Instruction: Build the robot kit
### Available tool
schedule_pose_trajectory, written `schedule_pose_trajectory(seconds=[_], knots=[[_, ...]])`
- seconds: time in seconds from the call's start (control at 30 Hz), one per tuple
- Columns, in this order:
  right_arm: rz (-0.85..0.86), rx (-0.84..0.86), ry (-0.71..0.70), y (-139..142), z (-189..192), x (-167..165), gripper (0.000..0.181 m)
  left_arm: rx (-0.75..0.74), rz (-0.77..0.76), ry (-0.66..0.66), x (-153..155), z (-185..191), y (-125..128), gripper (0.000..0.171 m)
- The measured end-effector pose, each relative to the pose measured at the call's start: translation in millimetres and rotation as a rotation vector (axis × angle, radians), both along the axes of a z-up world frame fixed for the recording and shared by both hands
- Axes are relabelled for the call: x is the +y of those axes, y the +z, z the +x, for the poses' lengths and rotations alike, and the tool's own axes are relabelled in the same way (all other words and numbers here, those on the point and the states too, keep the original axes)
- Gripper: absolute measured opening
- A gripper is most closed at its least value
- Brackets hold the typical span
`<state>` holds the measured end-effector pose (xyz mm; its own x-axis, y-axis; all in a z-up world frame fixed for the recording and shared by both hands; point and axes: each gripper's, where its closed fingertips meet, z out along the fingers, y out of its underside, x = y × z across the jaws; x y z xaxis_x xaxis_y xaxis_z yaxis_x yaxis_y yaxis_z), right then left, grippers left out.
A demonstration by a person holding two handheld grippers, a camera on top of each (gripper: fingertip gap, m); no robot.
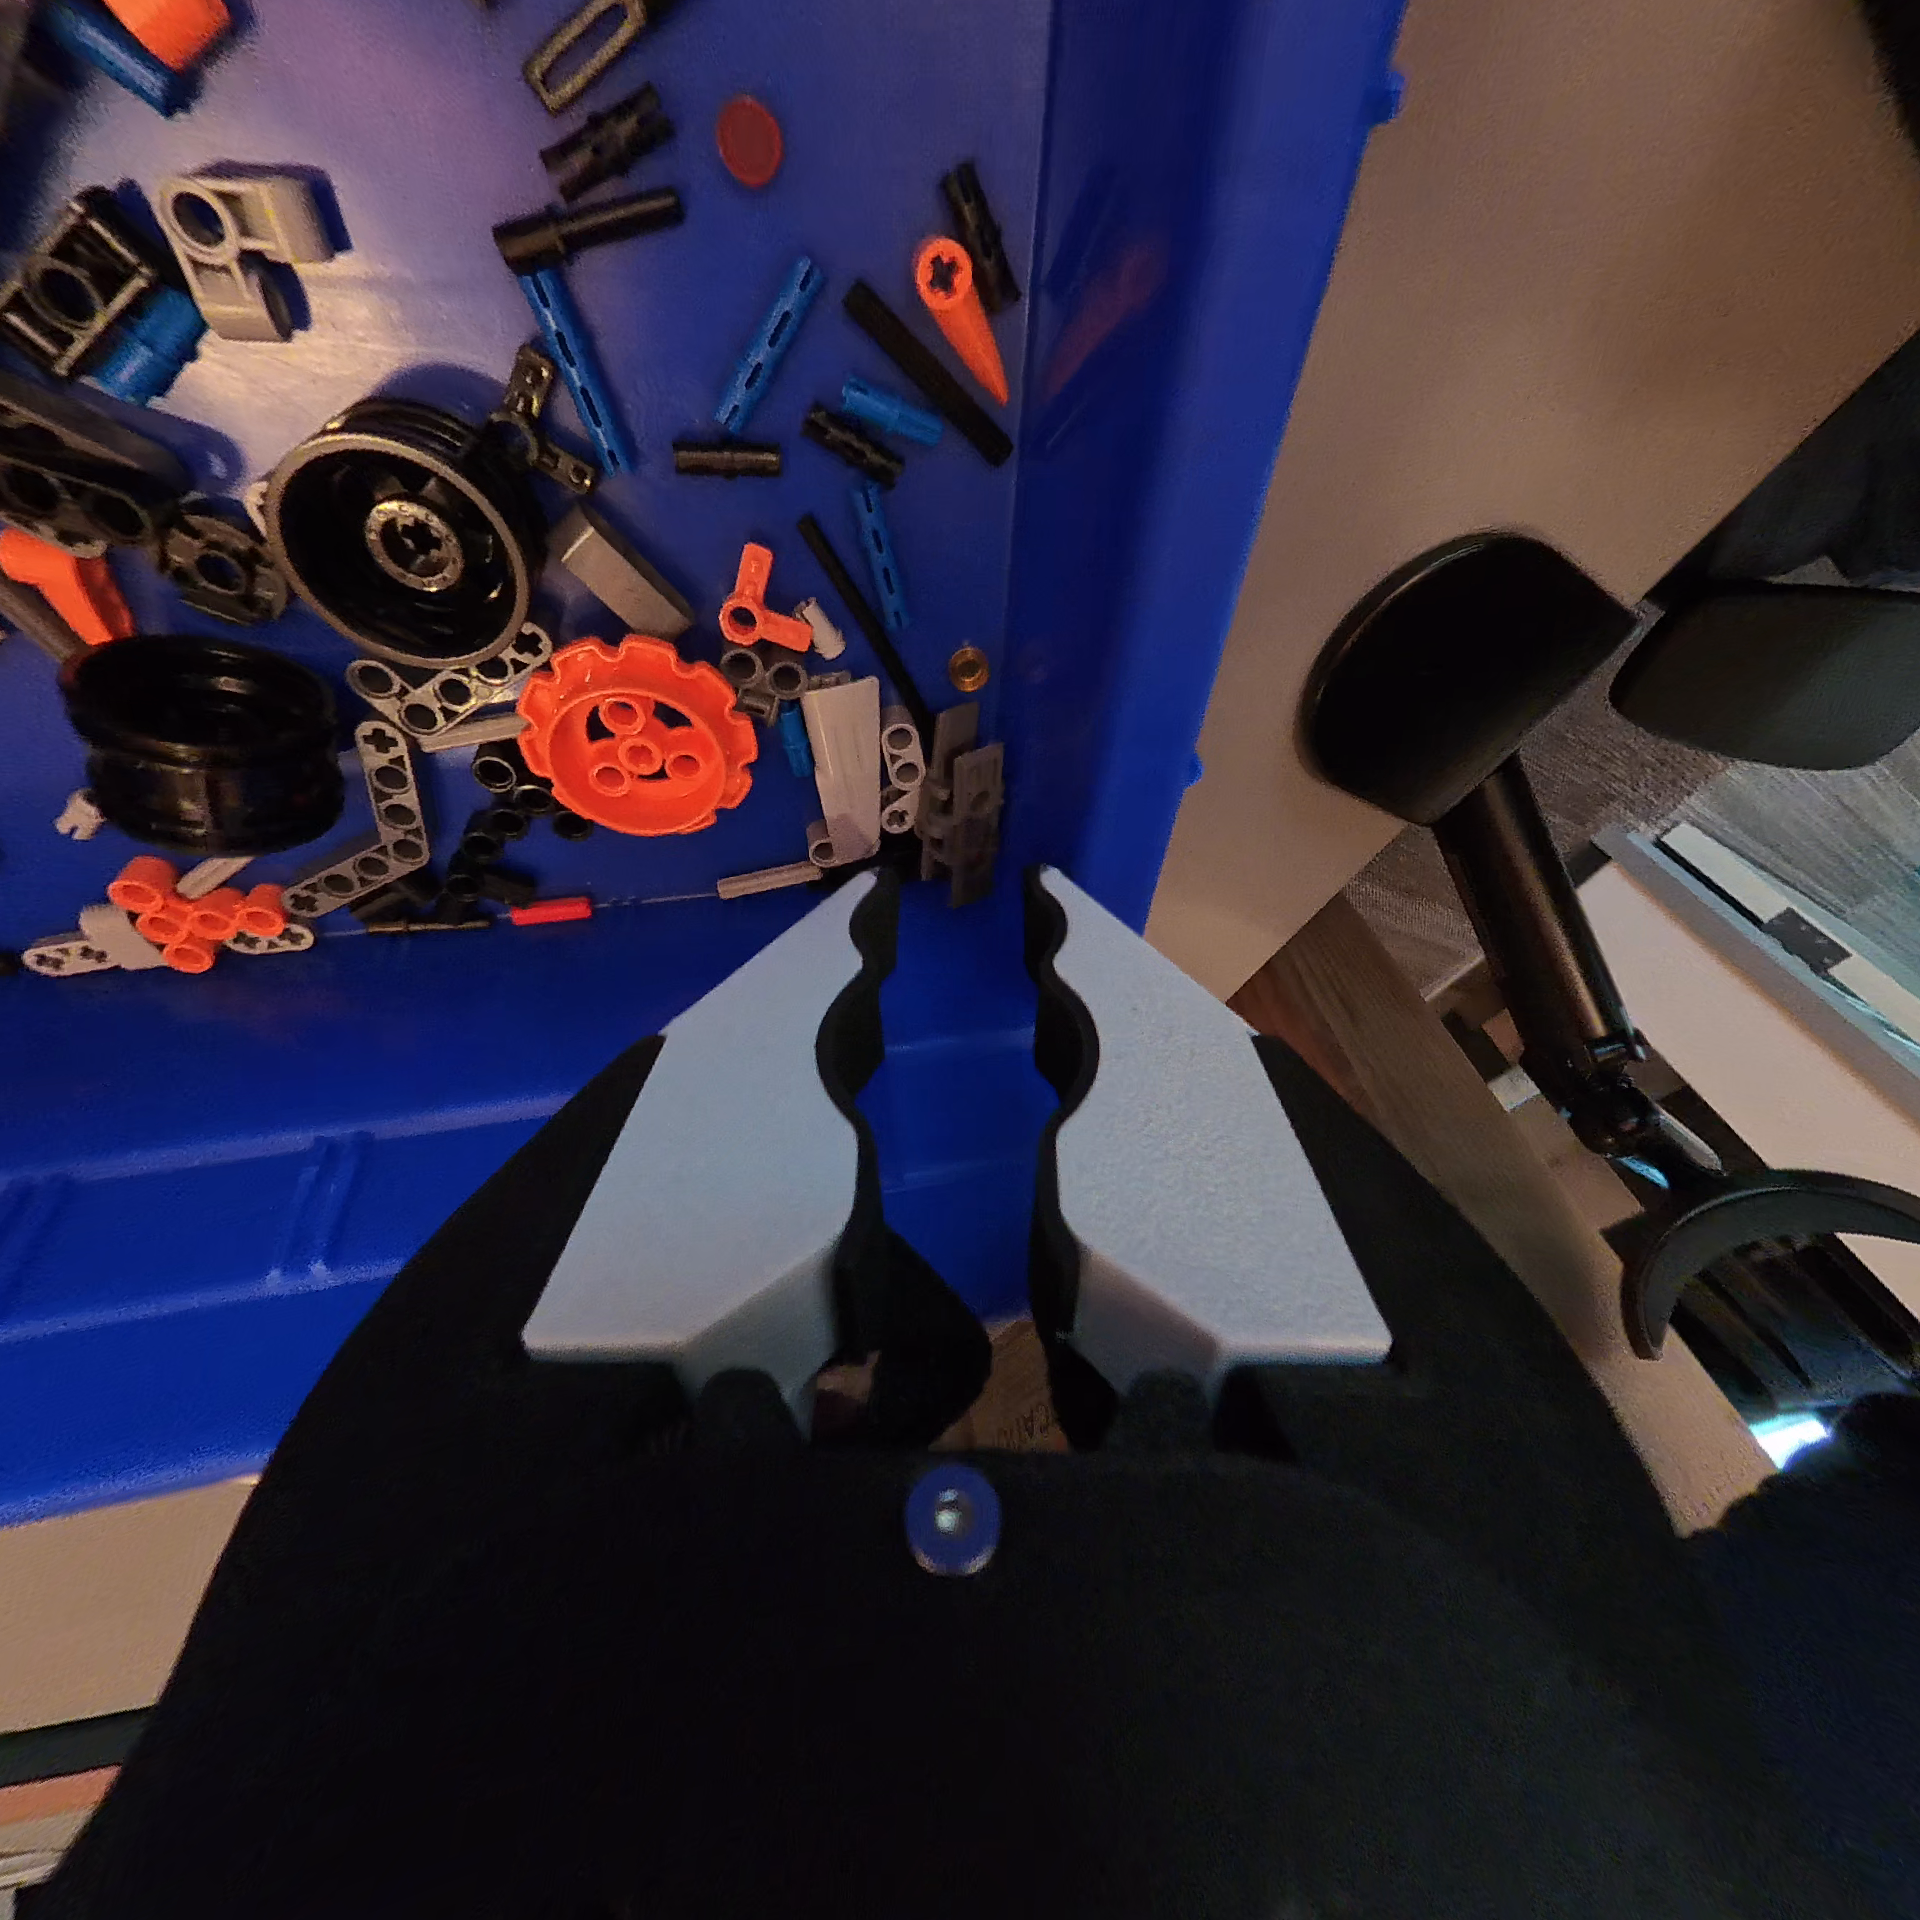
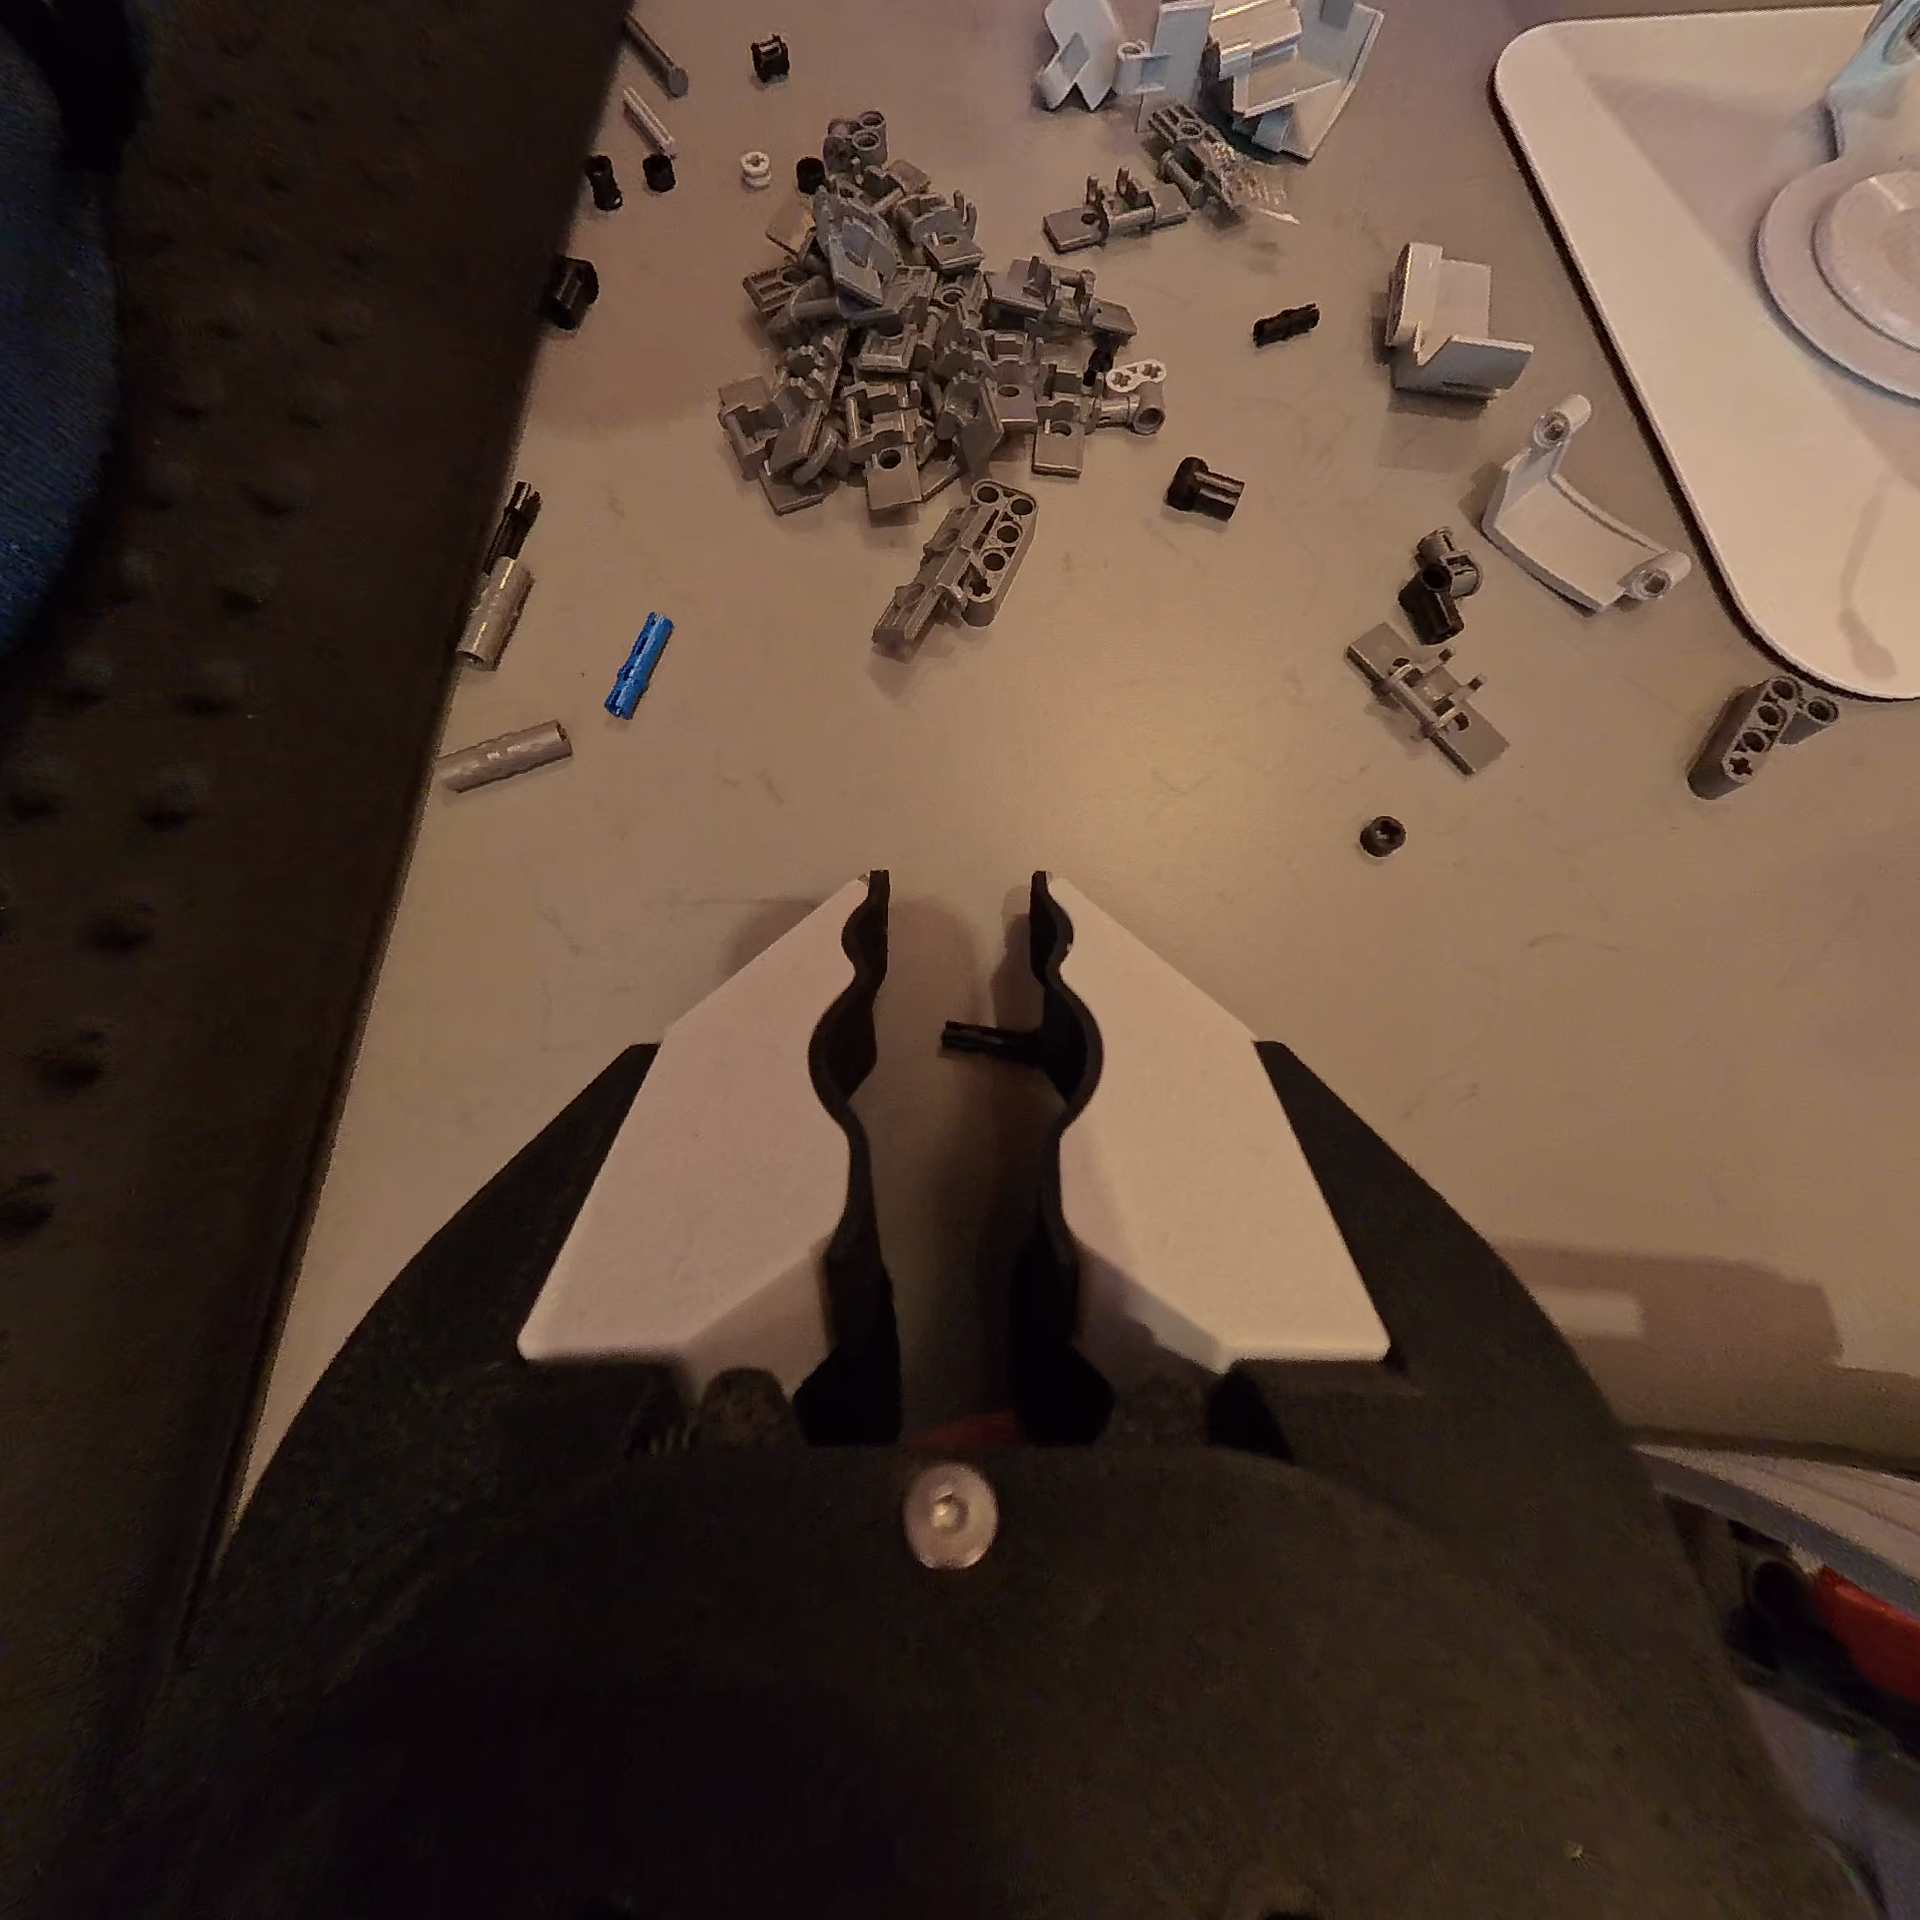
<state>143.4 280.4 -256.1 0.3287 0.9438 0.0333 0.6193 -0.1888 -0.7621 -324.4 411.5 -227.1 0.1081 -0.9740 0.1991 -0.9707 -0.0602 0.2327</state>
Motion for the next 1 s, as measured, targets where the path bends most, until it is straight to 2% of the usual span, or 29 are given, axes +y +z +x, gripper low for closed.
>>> schedule_pose_trajectory(seconds=[0.33,0.57,0.83,1.0], knots=[[0.0,0.007,-0.004,0.8,0.1,0.7,0.025,0.071,-0.1,-0.051,-2.7,-1.4,-21.5,0.017],[-0.002,0.009,-0.006,0.9,0.1,1.0,0.025,0.09,-0.148,-0.065,-6.0,-0.3,-22.2,0.013],[0.0,0.008,-0.005,0.8,0.1,0.9,0.025,0.046,-0.034,-0.061,8.1,-0.4,-14.7,0.011],[-0.002,0.008,-0.006,0.7,0.1,1.2,0.025,-0.075,0.093,-0.049,26.5,19.5,17.1,0.011]])
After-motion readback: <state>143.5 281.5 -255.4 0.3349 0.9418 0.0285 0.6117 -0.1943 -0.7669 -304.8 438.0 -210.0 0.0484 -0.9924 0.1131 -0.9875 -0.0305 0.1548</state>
